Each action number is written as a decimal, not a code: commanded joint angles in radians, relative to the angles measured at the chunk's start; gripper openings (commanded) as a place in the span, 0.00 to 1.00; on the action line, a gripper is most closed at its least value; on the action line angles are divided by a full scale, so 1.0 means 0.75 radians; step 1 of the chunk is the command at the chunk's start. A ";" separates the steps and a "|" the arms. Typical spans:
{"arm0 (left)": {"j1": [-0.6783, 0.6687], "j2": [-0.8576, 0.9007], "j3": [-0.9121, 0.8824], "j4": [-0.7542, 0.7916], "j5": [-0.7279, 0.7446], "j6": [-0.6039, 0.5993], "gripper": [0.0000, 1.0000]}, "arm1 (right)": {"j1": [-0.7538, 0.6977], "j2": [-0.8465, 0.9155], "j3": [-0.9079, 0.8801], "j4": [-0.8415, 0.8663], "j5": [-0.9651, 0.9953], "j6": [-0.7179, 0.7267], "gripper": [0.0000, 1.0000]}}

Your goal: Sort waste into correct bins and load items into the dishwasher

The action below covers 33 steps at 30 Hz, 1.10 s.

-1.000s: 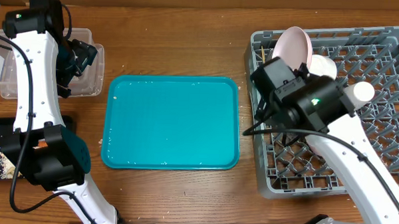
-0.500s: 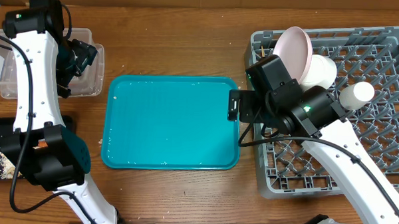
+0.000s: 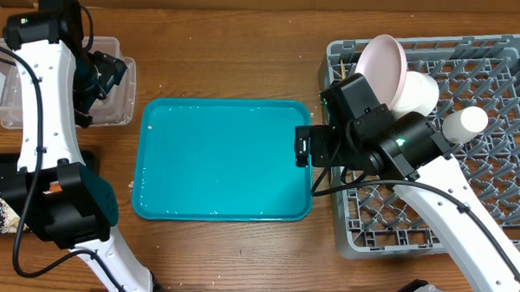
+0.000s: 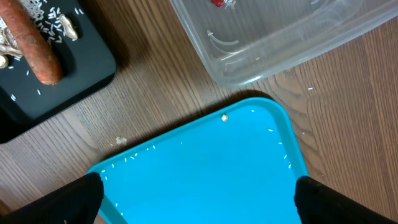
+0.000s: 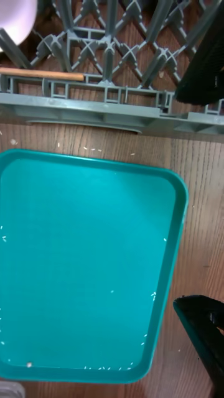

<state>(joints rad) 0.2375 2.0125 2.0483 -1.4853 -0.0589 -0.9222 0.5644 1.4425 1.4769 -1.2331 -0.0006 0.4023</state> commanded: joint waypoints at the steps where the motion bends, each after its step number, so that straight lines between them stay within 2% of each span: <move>1: -0.003 -0.040 -0.007 -0.002 -0.001 -0.028 1.00 | 0.003 -0.028 -0.005 -0.013 -0.002 -0.025 1.00; 8: -0.003 -0.040 -0.007 -0.002 -0.001 -0.028 1.00 | 0.003 -0.022 -0.007 -0.020 -0.007 -0.055 1.00; 16: -0.003 -0.040 -0.007 -0.002 0.000 -0.028 1.00 | -0.002 -0.098 -0.007 0.129 -0.008 -0.332 1.00; 18: -0.003 -0.040 -0.007 -0.002 -0.001 -0.028 1.00 | -0.019 -0.135 -0.007 0.157 -0.007 -0.345 1.00; 28: -0.003 -0.040 -0.007 -0.002 0.000 -0.028 1.00 | -0.269 -0.331 -0.077 0.193 -0.176 -0.381 1.00; 33: -0.003 -0.040 -0.007 -0.002 0.000 -0.028 1.00 | -0.421 -0.518 -0.305 0.414 -0.284 -0.442 1.00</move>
<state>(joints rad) 0.2375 2.0125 2.0483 -1.4853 -0.0586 -0.9222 0.2977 1.1332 1.3380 -0.9909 -0.1402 0.1108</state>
